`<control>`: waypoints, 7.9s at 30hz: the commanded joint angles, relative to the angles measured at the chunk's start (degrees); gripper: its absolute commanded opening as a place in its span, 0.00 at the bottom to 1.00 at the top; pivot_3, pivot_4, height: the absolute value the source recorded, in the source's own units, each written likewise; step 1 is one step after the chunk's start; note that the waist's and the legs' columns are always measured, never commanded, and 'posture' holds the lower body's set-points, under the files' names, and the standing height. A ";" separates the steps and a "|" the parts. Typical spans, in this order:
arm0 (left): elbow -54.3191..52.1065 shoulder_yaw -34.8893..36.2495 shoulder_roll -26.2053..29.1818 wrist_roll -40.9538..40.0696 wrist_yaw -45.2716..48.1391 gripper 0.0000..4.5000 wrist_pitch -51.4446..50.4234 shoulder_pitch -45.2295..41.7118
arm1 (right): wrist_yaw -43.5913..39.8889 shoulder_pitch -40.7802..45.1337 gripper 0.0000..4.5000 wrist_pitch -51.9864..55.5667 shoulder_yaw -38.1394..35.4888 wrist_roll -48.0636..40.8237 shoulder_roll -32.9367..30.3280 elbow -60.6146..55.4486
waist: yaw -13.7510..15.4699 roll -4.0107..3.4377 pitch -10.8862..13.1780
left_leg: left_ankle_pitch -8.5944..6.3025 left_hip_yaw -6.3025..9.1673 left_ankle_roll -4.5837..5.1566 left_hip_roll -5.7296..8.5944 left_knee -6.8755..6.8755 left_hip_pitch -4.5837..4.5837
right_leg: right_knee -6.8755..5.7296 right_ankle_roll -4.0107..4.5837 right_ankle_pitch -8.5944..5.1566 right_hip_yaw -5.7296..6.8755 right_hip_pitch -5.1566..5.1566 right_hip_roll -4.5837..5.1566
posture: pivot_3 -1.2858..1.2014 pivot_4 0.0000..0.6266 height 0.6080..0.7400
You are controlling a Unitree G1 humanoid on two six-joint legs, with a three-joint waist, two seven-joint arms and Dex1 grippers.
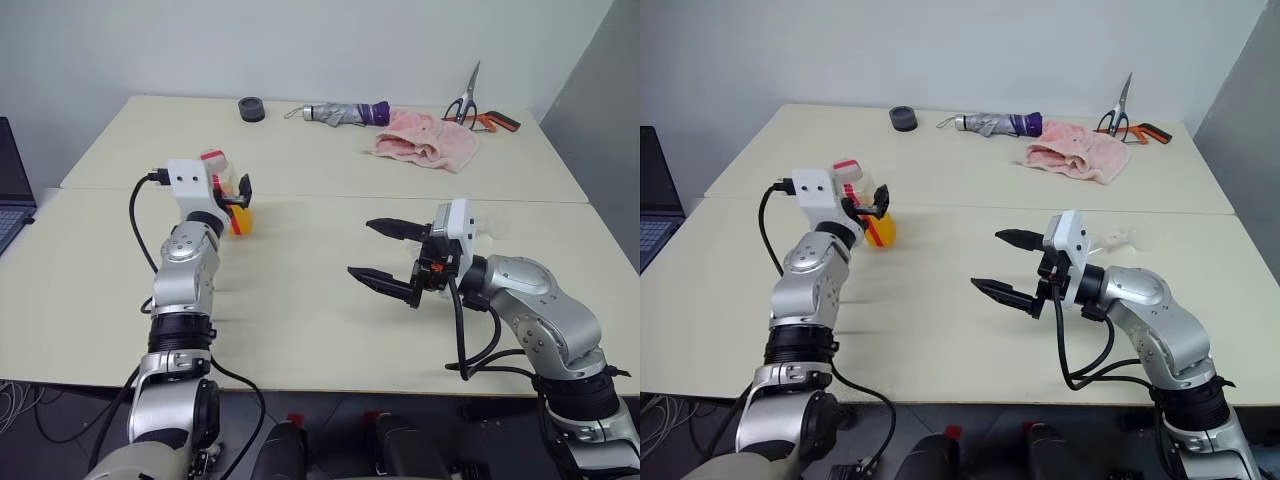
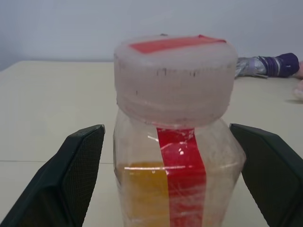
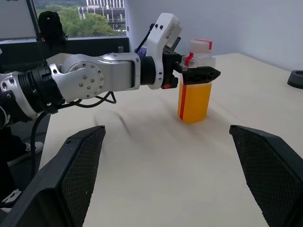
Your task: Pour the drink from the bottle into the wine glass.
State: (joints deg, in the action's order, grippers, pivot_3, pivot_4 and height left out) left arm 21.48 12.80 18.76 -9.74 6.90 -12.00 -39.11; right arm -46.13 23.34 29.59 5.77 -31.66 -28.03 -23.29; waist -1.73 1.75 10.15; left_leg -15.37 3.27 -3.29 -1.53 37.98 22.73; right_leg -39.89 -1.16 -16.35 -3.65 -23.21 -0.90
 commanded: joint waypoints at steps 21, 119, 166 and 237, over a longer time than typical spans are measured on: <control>1.65 -0.46 -0.63 1.44 -0.22 0.42 2.78 -2.10 | -0.12 0.80 1.00 -0.38 -0.49 -0.49 0.59 -0.15 | 0.01 0.00 0.00 | 0.00 0.01 0.00 0.00 0.00 0.01 | 0.00 0.00 0.00 0.01 0.00 0.00 | 0.52 0.24 1.00; -10.10 -20.05 0.59 -9.73 57.82 0.42 -3.77 -3.40 | 15.07 0.75 0.97 9.11 -5.41 1.59 2.67 -12.28 | -0.12 -0.21 0.16 | -0.01 0.04 0.03 0.01 0.04 0.18 | 0.02 -0.02 -0.03 -0.02 -0.10 0.03 | 0.52 0.24 1.00; -2.68 -20.60 0.46 -7.71 62.61 0.42 1.35 -7.81 | 13.54 5.09 0.41 0.72 7.93 11.74 15.30 1.37 | -0.43 -0.27 0.20 | -0.01 -0.06 0.02 0.04 0.02 0.11 | 0.00 -0.01 -0.03 -0.07 -0.13 -0.13 | 0.52 0.24 1.00; 2.20 -20.47 -0.93 -7.12 69.39 0.41 3.54 -11.53 | -16.39 21.31 0.42 1.30 0.64 3.43 -3.50 15.96 | -0.94 -0.48 0.36 | 0.02 0.03 -0.01 0.01 -0.02 0.12 | -0.01 0.02 -0.04 0.03 -0.13 -0.21 | 0.52 0.24 1.00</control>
State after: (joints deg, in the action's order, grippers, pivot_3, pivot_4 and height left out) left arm 25.12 -8.86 17.68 -15.63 76.58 -8.39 -49.05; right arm -59.92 43.70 30.83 7.79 -26.20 -31.04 -6.14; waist -2.67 1.27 10.51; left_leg -15.35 3.31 -3.30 -1.51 37.95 22.86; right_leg -39.89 -1.13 -16.39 -3.62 -23.33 -1.10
